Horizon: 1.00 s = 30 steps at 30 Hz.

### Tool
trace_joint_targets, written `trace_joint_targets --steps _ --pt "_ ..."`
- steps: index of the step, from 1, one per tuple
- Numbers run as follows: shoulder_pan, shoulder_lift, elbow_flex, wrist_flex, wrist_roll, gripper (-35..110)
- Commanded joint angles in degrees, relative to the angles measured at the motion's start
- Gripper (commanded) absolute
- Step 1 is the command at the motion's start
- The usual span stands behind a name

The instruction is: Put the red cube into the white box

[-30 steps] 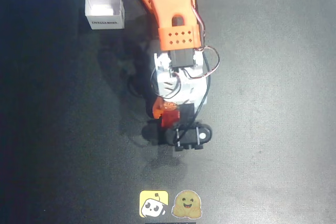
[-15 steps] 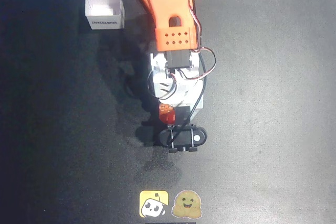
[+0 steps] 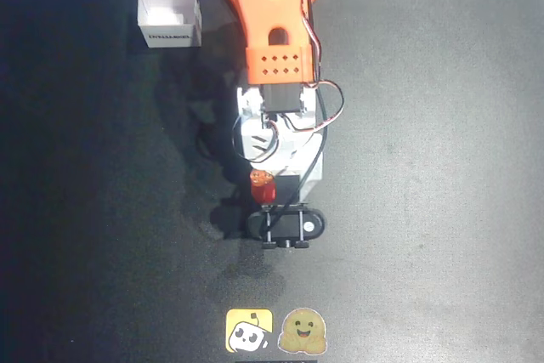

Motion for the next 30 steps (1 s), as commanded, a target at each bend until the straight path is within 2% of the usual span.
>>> trace_joint_targets --steps 1,10,15,24,30 --pt "1.0 6.0 -1.0 4.4 0.4 0" --pt "3.8 25.4 -2.1 26.5 0.5 0" --pt "8.4 34.6 -2.0 38.1 6.1 0" --pt "29.6 41.4 -2.2 49.7 8.7 0" --pt "47.7 42.8 -1.6 52.7 2.5 0"
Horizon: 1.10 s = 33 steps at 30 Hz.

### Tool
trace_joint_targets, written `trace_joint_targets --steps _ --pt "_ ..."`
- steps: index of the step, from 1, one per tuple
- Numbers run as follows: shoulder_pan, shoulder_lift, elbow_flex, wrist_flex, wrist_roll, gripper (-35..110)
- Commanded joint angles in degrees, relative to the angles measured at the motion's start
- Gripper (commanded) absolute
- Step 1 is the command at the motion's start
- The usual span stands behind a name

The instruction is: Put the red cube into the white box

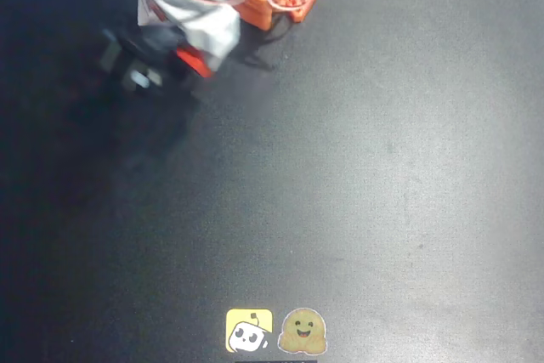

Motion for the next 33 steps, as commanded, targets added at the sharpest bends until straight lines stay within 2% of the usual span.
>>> trace_joint_targets --steps 1,6,11,30,33 --pt "11.1 1.7 -1.5 0.6 -5.2 0" --pt "23.6 1.4 -1.4 -1.1 -12.4 0" --pt "29.6 1.6 1.1 -3.6 -15.8 0" --pt "30.1 1.7 4.9 -2.0 -16.2 0" --pt "29.6 1.6 4.7 -2.4 -16.9 12"
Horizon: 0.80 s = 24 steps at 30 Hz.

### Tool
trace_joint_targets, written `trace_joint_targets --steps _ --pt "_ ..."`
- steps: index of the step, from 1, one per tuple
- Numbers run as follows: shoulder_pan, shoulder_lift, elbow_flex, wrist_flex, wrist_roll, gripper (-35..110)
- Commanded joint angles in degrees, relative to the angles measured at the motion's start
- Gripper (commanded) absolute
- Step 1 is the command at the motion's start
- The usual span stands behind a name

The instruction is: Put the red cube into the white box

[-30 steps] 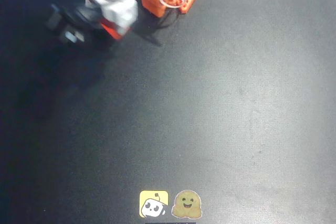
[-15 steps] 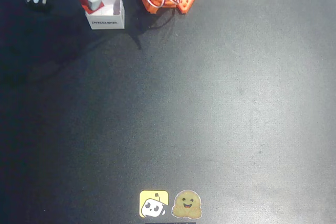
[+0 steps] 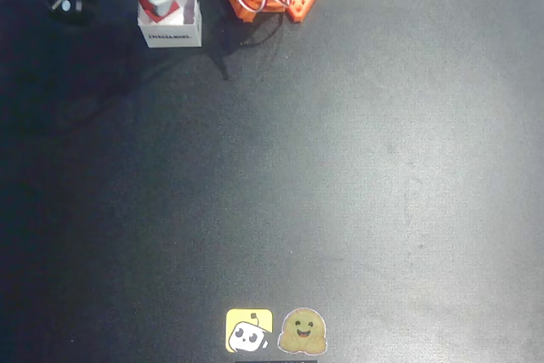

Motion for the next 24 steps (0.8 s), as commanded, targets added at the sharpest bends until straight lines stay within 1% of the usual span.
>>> trace_joint_targets --steps 1,10,11,15,18,21,24 --pt "-0.1 1.0 -0.3 -0.4 -1.7 14" --pt "0.4 1.1 -0.7 -1.8 -5.9 21" --pt "0.4 1.1 -0.7 -2.1 -6.2 19" --pt "0.9 1.5 -0.8 -2.5 -7.2 1" --pt "0.8 1.7 -1.6 -2.9 -8.1 0" --pt "0.1 -0.1 -3.6 -4.0 -12.0 0" --pt "-4.9 -2.1 -5.2 -6.8 -17.7 0"
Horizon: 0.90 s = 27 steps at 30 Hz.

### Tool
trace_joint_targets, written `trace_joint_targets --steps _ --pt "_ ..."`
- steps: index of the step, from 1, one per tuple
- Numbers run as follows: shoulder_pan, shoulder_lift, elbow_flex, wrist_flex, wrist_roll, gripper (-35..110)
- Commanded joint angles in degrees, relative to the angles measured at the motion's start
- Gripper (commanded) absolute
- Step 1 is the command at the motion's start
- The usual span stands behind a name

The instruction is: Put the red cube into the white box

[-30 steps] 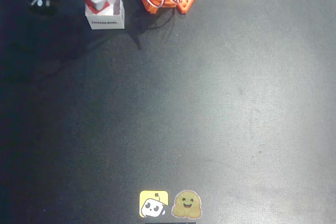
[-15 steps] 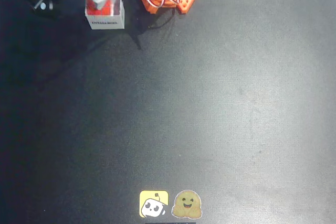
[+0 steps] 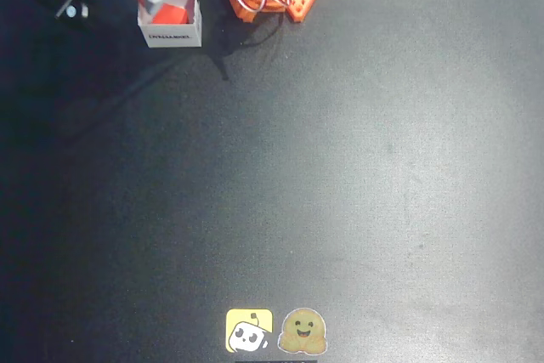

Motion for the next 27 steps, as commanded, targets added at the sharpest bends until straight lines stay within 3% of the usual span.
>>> trace_joint_targets --steps 1,6,12,22,27 --pt "-7.6 -1.0 -2.5 -3.1 -4.0 0" --pt "-31.3 -7.6 -4.0 -10.5 -1.6 0" --pt "-50.2 -20.4 -12.1 -13.5 1.8 0" --pt "-64.2 -26.0 -12.7 -20.5 13.3 0" --pt "-65.7 -19.1 -4.2 -21.9 14.9 0"
